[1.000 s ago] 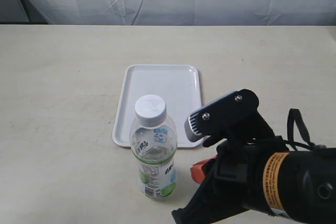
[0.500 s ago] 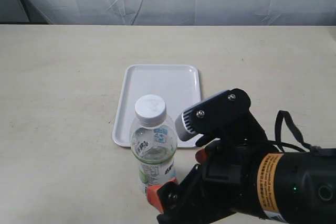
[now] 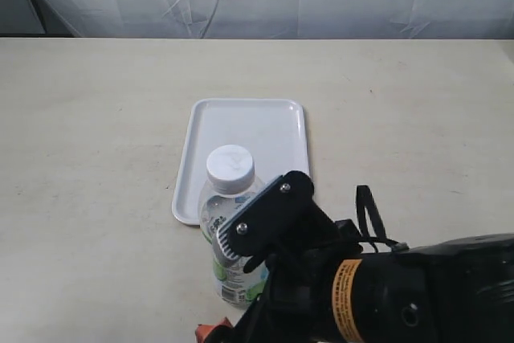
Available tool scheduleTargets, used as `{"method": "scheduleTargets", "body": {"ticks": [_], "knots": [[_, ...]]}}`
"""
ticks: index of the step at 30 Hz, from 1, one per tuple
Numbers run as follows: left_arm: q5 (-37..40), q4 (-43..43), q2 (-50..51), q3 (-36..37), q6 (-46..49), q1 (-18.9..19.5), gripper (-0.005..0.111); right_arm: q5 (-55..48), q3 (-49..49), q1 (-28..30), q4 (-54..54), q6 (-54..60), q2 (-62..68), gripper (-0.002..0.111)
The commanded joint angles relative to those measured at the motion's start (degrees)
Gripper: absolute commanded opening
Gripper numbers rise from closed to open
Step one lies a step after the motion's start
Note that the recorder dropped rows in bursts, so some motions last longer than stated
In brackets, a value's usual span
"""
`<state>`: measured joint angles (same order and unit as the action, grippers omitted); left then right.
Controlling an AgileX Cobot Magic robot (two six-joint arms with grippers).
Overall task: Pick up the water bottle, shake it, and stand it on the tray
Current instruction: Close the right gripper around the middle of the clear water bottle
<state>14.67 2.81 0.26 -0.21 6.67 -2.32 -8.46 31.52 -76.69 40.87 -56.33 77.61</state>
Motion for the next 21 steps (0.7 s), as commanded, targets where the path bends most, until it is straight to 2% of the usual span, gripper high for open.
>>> {"method": "scheduleTargets", "body": {"ticks": [1, 8, 17, 21], "knots": [[-0.5, -0.12, -0.26, 0.21, -0.14, -0.02, 0.0, -1.49, 0.26, 0.0, 1.15, 0.26, 1.6, 0.104], [-0.5, -0.12, -0.26, 0.21, -0.14, -0.02, 0.0, 1.0, 0.26, 0.37, 6.19, -0.17, 1.9, 0.104], [-0.5, -0.12, -0.26, 0.21, -0.14, -0.02, 0.0, 7.39, 1.31, 5.29, 7.57, -0.39, 1.9, 0.104], [-0.5, -0.12, -0.26, 0.21, -0.14, -0.02, 0.0, 5.12, 1.59, 5.39, 7.83, -0.39, 1.9, 0.104]]}}
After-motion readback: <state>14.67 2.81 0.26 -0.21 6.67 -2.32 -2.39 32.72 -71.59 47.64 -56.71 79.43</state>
